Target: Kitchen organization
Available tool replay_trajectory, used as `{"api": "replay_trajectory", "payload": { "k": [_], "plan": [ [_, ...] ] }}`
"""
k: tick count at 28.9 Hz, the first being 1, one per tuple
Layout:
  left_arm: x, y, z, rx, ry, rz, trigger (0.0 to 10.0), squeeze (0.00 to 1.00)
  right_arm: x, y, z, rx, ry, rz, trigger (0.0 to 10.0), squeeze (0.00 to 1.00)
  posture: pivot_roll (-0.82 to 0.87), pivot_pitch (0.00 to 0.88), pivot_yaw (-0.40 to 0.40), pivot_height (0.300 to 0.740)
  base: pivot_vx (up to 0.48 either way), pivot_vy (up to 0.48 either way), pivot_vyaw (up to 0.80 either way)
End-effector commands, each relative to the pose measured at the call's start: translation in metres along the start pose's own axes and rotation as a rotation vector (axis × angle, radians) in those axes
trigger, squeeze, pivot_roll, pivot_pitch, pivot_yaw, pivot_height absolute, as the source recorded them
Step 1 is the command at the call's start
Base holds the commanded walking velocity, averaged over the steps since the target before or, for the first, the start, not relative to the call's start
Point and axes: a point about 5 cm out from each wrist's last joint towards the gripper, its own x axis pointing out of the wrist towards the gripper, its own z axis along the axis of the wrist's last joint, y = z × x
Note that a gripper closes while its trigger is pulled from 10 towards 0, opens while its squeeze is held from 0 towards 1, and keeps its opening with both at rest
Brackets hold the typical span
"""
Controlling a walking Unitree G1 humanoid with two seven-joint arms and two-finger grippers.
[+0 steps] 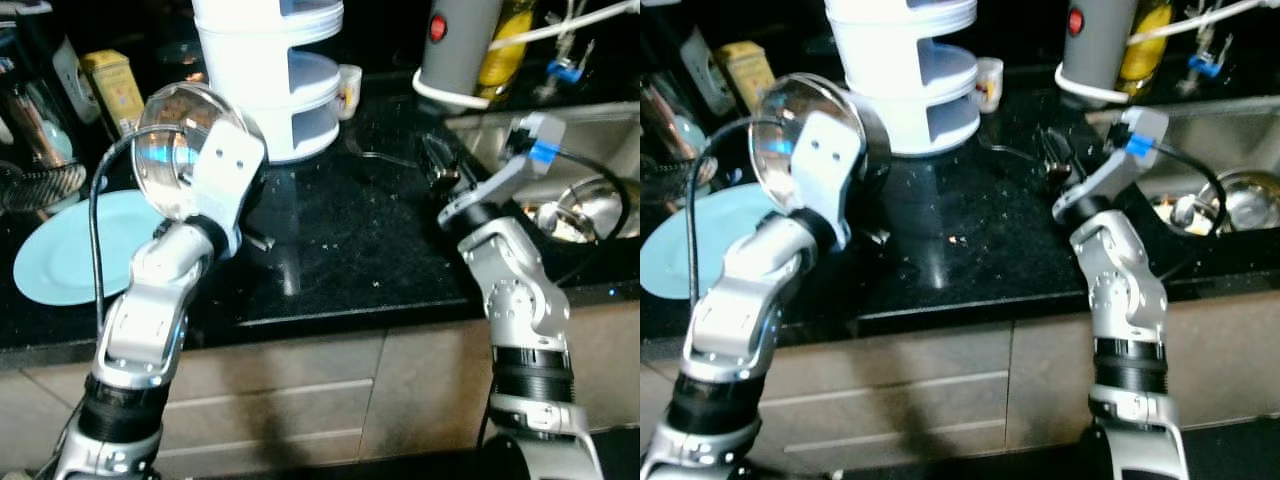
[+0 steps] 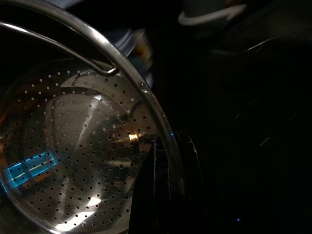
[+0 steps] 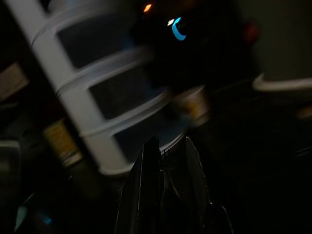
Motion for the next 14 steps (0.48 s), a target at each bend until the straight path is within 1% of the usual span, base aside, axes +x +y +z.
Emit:
{"api": "replay_trajectory", "payload": {
  "k": [1,8,14],
  "plan": [
    [-0.0003,0.0043,0.0008,0.014,-0.008,0.025,10.0,0.0,0.0026,0.0071,0.0003,-0.015,-0.004,0.028,10.0,0.0,0.02,0.0,0.018,0.736,0.0,-0.386,0.0],
    [0.001,0.005,0.0014,0.014,-0.01,0.029,10.0,0.0,0.004,0.01,0.0006,-0.048,-0.002,0.045,10.0,0.0,0.02,0.0,0.018,0.736,0.0,-0.391,0.0],
    [0.0022,0.0051,0.0018,0.012,-0.013,0.032,10.0,0.0,0.0031,0.015,0.002,-0.102,-0.021,0.082,10.0,0.0,0.02,0.0,0.019,0.736,0.0,-0.393,0.0]
  ]
}}
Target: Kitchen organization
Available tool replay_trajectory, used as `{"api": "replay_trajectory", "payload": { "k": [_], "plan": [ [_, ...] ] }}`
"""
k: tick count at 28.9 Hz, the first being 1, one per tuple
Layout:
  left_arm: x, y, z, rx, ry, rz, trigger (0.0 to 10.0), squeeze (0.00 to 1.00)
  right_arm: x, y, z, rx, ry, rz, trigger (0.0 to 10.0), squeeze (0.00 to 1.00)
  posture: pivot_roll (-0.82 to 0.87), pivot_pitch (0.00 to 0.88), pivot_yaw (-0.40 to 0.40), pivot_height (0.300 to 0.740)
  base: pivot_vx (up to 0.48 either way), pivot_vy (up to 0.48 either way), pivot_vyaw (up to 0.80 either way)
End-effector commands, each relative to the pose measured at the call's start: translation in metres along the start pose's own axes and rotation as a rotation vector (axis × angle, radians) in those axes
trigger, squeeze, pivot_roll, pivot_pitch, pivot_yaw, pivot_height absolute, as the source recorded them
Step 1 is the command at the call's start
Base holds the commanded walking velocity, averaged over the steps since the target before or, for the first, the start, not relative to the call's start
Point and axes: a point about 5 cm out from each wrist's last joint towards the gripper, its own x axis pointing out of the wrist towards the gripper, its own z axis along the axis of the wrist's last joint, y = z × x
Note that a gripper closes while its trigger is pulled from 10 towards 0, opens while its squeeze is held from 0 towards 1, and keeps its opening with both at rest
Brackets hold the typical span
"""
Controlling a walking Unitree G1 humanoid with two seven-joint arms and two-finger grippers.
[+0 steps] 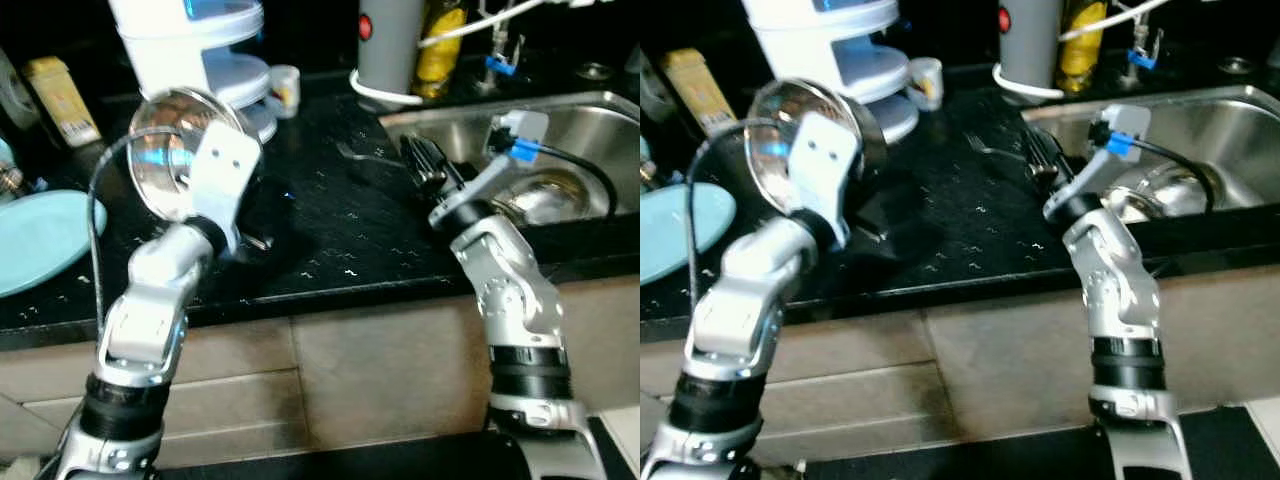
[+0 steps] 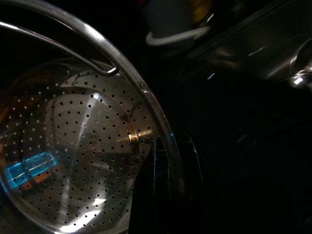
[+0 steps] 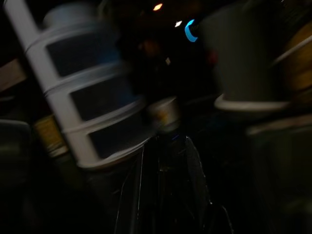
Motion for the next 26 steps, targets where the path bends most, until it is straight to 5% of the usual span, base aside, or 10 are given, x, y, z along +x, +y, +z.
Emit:
{"api": "replay_trajectory", "payload": {
  "k": [1,10,26],
  "plan": [
    [-0.0001,0.0032,0.002,0.011,-0.013,0.016,10.0,0.0,0.0017,0.0079,0.0034,-0.038,-0.019,0.038,10.0,0.0,0.02,0.0,0.019,0.736,0.0,-0.394,0.79],
    [0.0019,0.0006,0.0024,0.002,-0.019,0.013,10.0,0.0,0.0022,0.0088,0.0045,-0.054,-0.017,0.048,10.0,0.0,0.01,0.0,0.017,0.736,0.0,-0.396,0.76],
    [0.0019,0.0008,0.0024,-0.003,-0.021,0.017,10.0,0.0,0.0031,0.006,0.0046,-0.057,-0.005,0.024,10.0,0.0,0.01,0.0,0.014,0.736,0.0,-0.396,0.0]
  ]
}}
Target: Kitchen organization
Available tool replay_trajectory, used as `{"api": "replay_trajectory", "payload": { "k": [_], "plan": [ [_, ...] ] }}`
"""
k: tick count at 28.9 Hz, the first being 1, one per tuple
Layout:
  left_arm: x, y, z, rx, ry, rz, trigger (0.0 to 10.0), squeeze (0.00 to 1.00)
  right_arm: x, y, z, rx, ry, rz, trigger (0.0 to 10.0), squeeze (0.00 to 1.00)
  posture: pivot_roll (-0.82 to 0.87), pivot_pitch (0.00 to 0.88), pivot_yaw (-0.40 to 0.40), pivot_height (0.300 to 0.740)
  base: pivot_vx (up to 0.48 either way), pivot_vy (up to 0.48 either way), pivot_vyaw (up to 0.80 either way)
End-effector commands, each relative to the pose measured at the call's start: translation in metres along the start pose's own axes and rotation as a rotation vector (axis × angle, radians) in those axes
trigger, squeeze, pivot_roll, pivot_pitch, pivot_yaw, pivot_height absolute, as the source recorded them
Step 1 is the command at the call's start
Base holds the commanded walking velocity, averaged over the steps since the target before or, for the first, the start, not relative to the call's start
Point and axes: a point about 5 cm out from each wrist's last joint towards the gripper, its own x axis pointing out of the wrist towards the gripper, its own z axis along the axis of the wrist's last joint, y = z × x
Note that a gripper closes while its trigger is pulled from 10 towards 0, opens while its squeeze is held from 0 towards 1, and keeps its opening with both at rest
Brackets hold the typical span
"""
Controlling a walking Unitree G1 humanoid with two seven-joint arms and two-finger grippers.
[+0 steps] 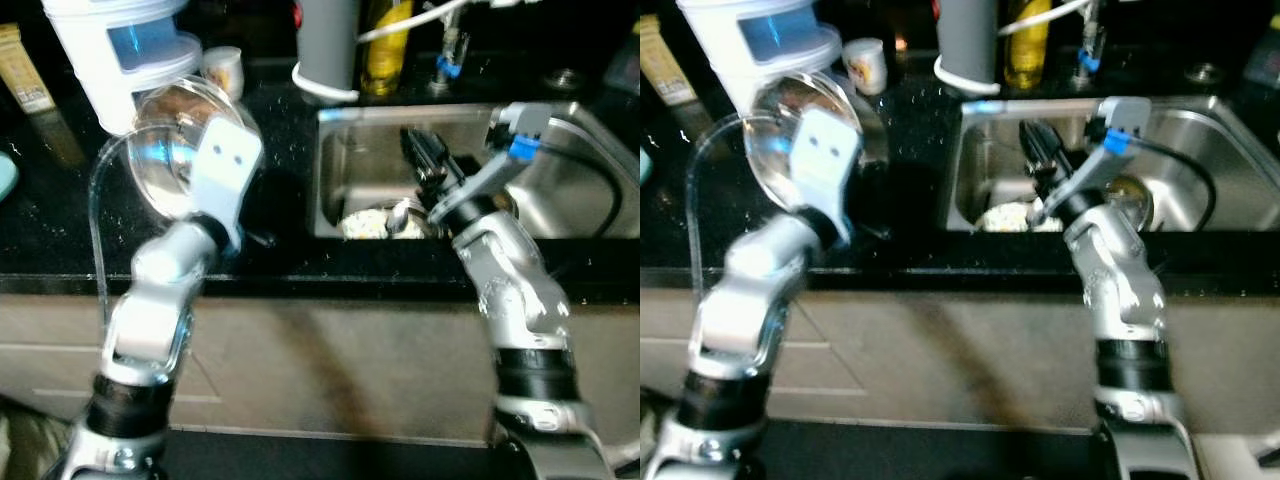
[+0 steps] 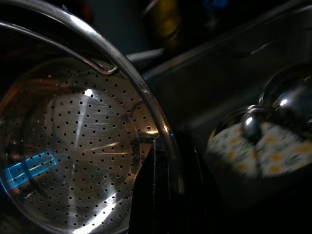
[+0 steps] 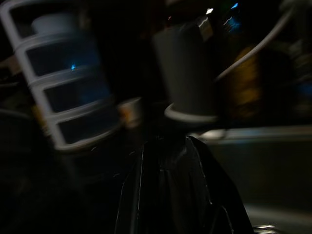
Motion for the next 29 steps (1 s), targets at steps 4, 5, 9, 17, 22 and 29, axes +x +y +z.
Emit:
{"api": "replay_trajectory", "payload": {
  "k": [4,5,9,17,22,29],
  "plan": [
    [0.0,0.0027,0.0029,-0.013,-0.017,0.017,10.0,0.0,0.0022,0.0041,-0.0005,0.005,0.003,0.009,10.0,0.0,0.01,0.0,0.014,0.736,0.0,-0.08,0.0],
    [0.0001,0.0028,0.003,-0.015,-0.017,0.018,10.0,0.0,0.0024,0.0041,-0.0007,0.001,0.007,0.007,10.0,0.0,0.01,0.0,0.014,0.736,0.0,0.0,0.0],
    [0.0004,0.0026,0.0038,-0.017,-0.021,0.017,10.0,0.0,0.0028,0.0037,-0.0015,-0.007,0.015,0.001,10.0,0.0,0.01,0.0,0.014,0.736,0.0,0.0,0.0],
    [0.0001,-0.002,0.0047,0.018,-0.023,-0.017,10.0,0.0,0.0031,0.0032,-0.002,-0.012,0.023,-0.004,10.0,0.0,0.01,0.0,0.015,0.736,0.0,-0.118,0.0],
    [0.0009,0.0028,0.0054,-0.023,-0.037,0.04,10.0,0.0,0.0033,0.0032,-0.0022,-0.014,0.026,-0.004,10.0,0.0,0.01,0.0,0.014,0.736,0.0,-0.378,0.0],
    [0.0017,0.005,0.0054,-0.031,-0.041,0.047,10.0,0.0,0.0036,0.004,-0.0031,-0.017,0.031,0.001,10.0,0.0,0.01,0.0,0.012,0.736,0.0,0.0,0.0]
  ]
}}
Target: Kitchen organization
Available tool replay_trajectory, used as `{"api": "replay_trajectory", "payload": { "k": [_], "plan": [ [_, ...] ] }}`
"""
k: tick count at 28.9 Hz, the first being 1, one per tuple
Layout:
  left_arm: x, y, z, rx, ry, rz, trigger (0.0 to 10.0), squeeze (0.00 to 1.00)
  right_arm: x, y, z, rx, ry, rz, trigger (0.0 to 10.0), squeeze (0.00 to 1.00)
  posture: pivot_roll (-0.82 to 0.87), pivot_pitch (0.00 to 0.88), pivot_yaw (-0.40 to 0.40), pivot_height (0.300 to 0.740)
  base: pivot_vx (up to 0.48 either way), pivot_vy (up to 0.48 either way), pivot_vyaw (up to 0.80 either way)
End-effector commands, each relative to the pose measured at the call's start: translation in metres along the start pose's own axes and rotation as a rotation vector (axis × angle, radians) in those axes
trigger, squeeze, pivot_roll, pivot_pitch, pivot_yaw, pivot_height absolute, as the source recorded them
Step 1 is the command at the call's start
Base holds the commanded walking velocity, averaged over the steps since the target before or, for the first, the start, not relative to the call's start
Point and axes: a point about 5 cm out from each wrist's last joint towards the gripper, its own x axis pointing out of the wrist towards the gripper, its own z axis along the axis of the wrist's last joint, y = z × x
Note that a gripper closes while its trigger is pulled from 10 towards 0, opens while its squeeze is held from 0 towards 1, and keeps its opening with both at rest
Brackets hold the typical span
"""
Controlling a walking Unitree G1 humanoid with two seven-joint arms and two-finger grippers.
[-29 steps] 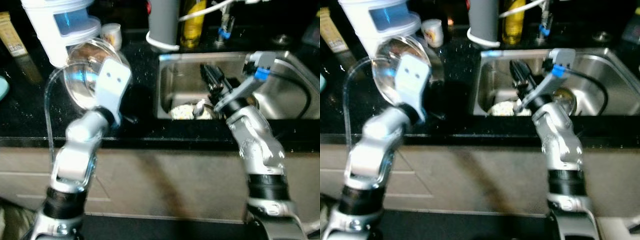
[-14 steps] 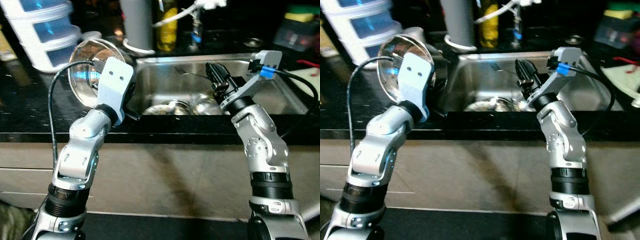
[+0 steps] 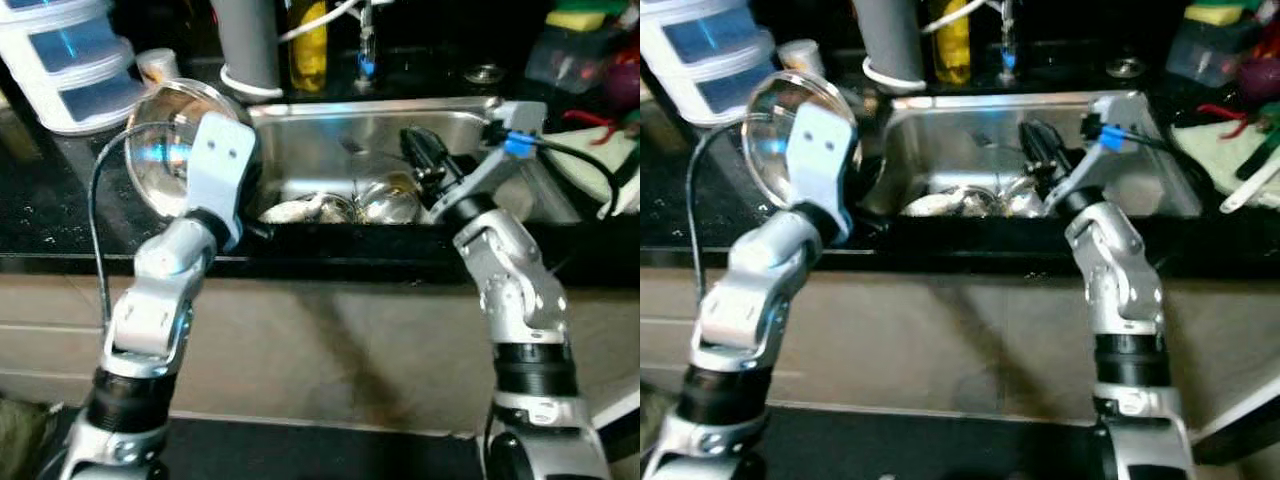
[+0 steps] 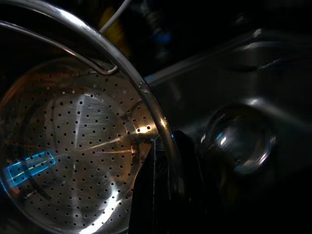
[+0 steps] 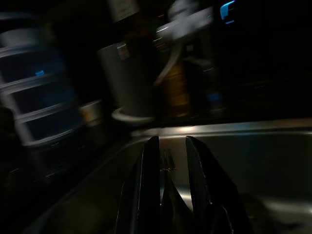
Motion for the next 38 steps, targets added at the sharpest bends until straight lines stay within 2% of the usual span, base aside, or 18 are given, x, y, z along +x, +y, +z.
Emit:
{"api": "replay_trajectory", "payload": {
  "k": [1,16,18,22,38],
  "plan": [
    [-0.0012,0.0022,0.0012,0.012,-0.011,0.008,10.0,0.0,0.0023,0.0067,-0.0015,0.004,0.004,0.023,10.0,0.0,0.01,0.0,0.012,0.736,0.0,0.0,0.0],
    [-0.002,-0.0013,-0.0002,0.014,-0.018,-0.01,10.0,0.0,0.0031,0.0067,-0.0036,-0.008,0.017,0.015,10.0,0.0,0.01,0.0,0.01,0.736,0.0,0.0,0.0],
    [-0.0026,-0.0028,-0.0007,0.025,-0.01,-0.023,10.0,0.0,0.0029,0.0069,-0.0037,-0.008,0.018,0.015,10.0,0.0,0.01,0.0,0.011,0.736,0.0,-0.427,0.0],
    [-0.0029,-0.0014,0.0004,-0.012,-0.018,0.004,10.0,0.0,0.0026,0.0071,-0.0038,-0.007,0.02,0.013,10.0,0.0,0.01,0.0,0.012,0.736,0.0,-0.236,0.0],
    [-0.0026,0.0014,-0.0032,0.012,0.002,0.018,10.0,0.0,0.0026,0.0081,-0.0065,-0.015,0.033,0.011,10.0,0.0,0.01,0.0,0.012,0.736,0.0,0.0,0.0]
  ]
}}
